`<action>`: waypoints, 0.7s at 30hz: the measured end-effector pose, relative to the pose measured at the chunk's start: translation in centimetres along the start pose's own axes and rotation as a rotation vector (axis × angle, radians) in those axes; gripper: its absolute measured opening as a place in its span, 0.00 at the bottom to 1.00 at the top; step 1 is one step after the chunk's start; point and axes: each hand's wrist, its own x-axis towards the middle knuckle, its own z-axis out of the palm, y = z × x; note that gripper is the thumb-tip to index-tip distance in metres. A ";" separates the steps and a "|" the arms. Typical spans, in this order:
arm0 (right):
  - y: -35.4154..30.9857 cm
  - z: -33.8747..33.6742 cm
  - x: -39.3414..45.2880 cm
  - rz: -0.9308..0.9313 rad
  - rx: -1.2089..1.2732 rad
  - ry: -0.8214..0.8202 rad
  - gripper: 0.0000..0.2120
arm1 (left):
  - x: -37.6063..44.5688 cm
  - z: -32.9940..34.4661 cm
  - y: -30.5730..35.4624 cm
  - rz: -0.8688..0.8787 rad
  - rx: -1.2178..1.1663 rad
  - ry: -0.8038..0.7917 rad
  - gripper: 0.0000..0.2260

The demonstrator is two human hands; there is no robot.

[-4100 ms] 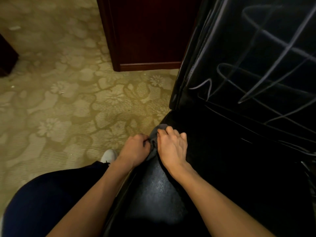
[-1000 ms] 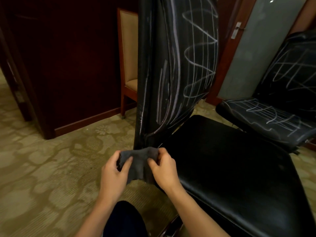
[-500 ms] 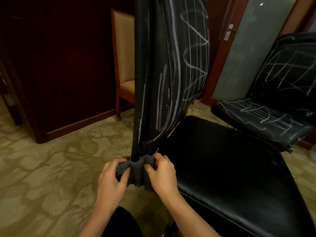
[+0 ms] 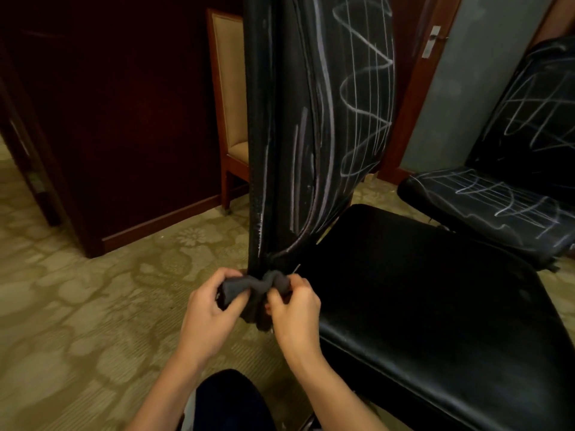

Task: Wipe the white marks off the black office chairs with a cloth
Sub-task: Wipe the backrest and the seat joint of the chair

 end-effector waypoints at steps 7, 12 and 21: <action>-1.3 -0.7 -1.4 -0.100 0.116 0.093 0.06 | -0.4 -0.7 1.4 0.020 -0.035 -0.005 0.04; -0.5 -1.0 -2.9 -0.047 0.127 0.121 0.04 | -1.1 -0.9 2.3 0.030 0.061 -0.059 0.06; -3.6 -3.4 -5.0 -0.040 0.238 0.202 0.06 | -3.1 -1.0 5.3 0.050 0.037 -0.061 0.03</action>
